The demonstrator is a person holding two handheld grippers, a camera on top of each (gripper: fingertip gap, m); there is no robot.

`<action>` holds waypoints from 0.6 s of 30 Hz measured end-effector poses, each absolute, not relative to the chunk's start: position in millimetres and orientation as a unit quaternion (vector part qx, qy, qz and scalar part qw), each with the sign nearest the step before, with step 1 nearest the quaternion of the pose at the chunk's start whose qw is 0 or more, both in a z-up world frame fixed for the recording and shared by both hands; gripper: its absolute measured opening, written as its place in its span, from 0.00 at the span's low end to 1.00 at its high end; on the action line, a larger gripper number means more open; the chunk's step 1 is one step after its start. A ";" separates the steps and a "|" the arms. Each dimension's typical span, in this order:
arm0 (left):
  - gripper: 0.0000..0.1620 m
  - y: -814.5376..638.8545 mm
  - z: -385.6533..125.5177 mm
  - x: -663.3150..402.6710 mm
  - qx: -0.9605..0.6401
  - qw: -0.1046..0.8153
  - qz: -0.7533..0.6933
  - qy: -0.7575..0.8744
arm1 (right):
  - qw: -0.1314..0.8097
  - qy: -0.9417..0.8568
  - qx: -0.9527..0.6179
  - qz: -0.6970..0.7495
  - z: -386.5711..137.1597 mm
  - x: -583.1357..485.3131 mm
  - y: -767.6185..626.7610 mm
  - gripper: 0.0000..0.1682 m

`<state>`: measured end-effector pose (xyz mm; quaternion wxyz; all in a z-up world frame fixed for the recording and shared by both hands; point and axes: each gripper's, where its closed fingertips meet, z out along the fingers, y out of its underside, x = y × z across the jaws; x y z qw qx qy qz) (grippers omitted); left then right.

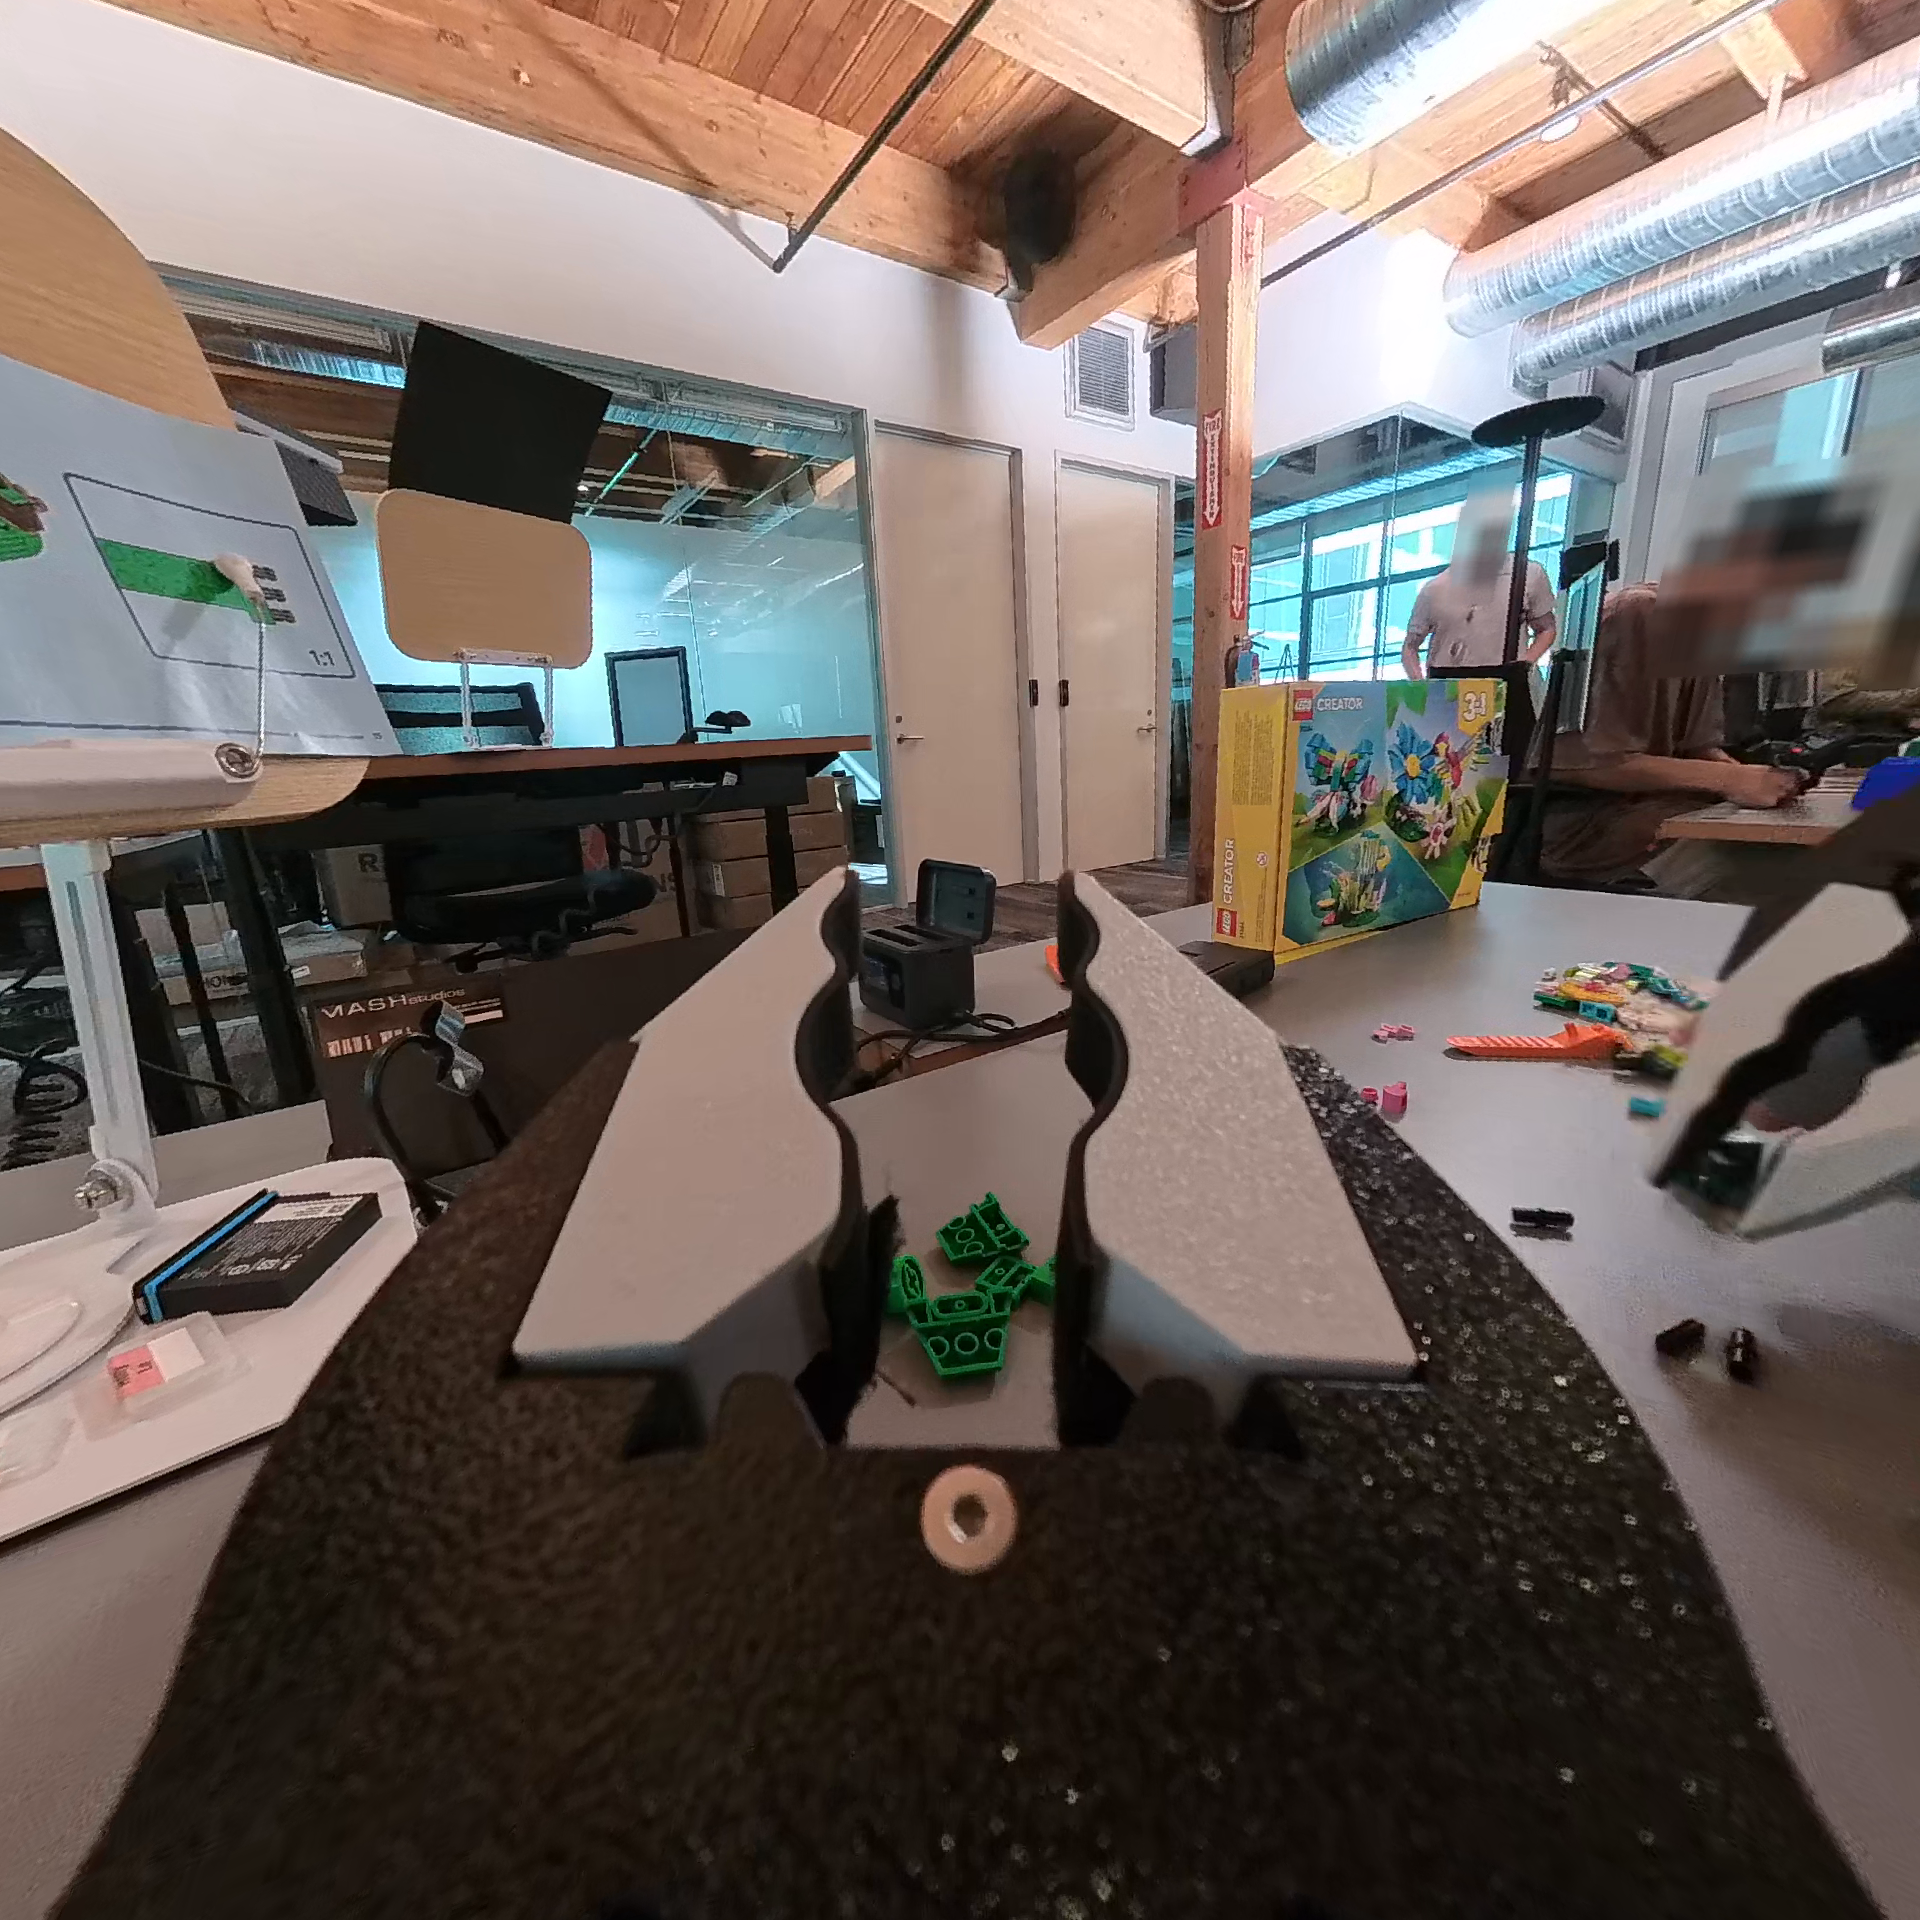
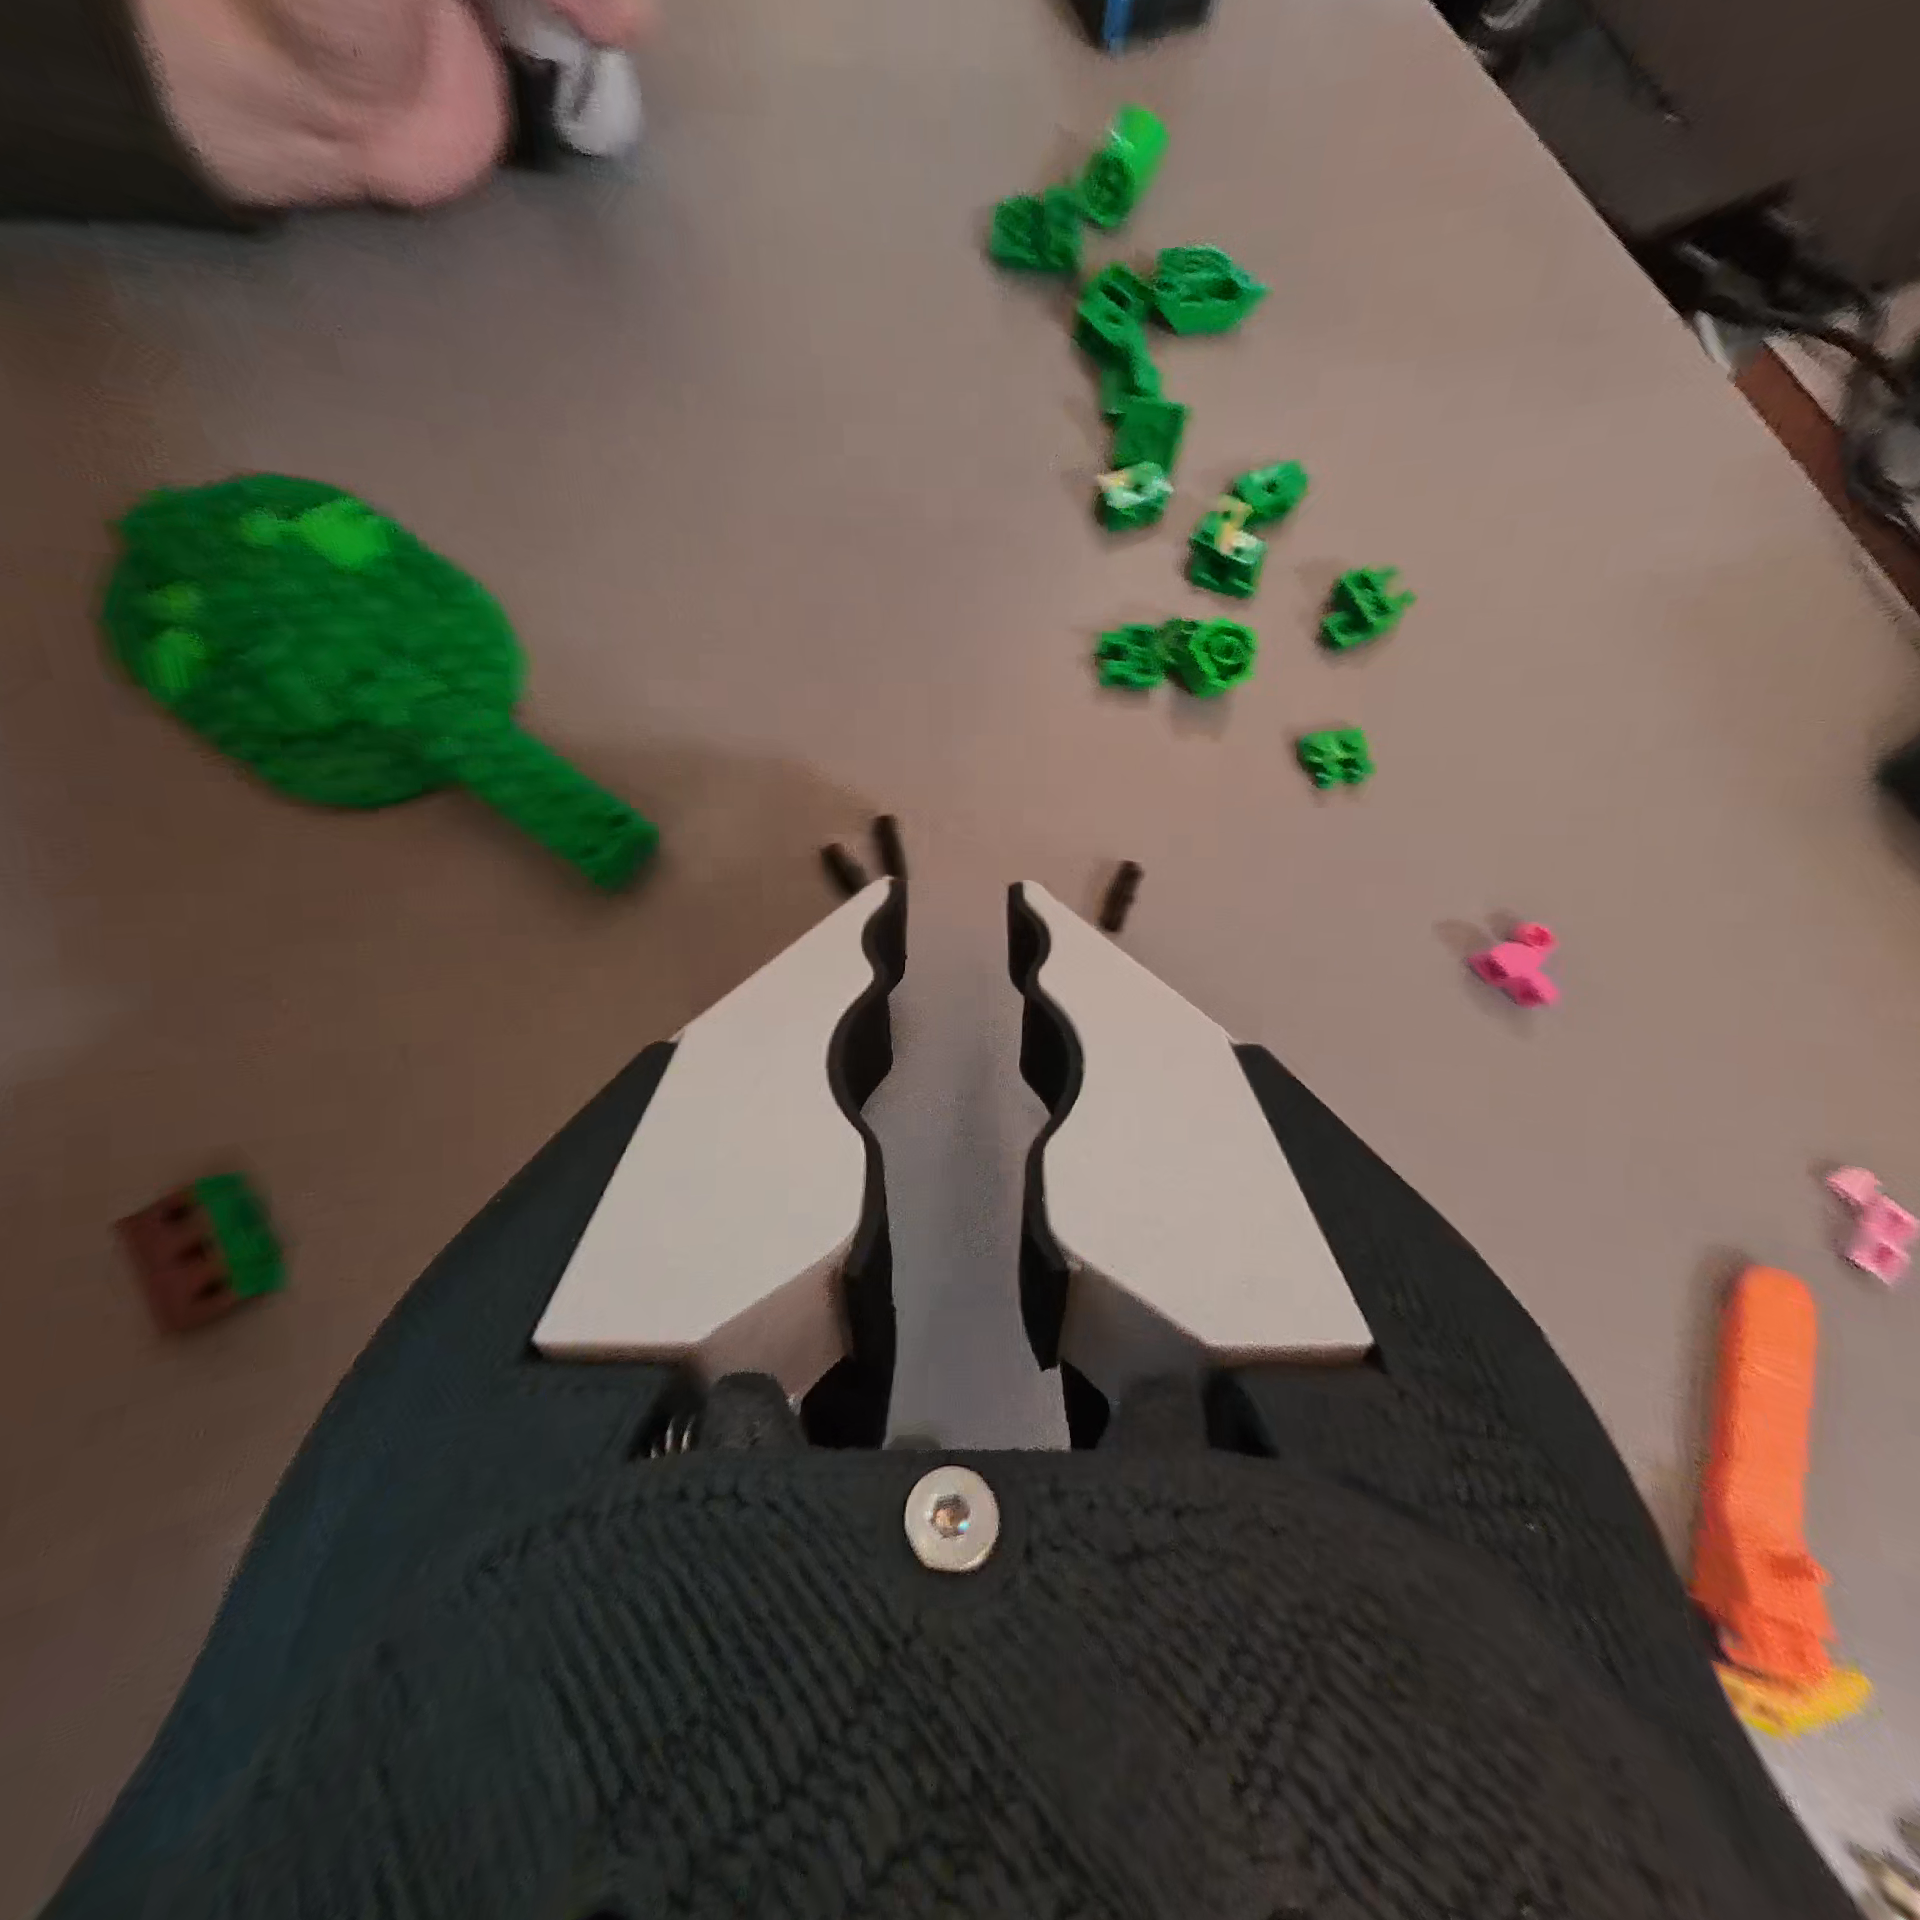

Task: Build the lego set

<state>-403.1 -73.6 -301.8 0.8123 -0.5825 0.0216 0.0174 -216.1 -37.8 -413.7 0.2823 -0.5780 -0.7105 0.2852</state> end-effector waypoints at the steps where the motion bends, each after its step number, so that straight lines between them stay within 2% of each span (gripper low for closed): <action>1: 0.22 -73.7 -301.8 -402.8 -0.583 0.812 0.018 0.022 | 0.279 -0.722 -0.564 0.289 -414.8 -214.0 -45.3 0.10; 10: 0.22 -74.2 -301.4 -403.8 -0.582 0.813 0.018 0.019 | 0.261 -0.754 -0.527 0.292 -433.2 -220.3 -64.0 0.07; 13: 0.22 -74.4 -301.3 -404.5 -0.581 0.813 0.016 0.016 | 0.251 -0.760 -0.527 0.287 -439.4 -220.3 -66.1 0.02; 18: 0.22 -74.3 -301.3 -404.3 -0.582 0.813 0.016 0.016 | 0.244 -0.754 -0.531 0.298 -435.8 -217.1 -68.4 0.02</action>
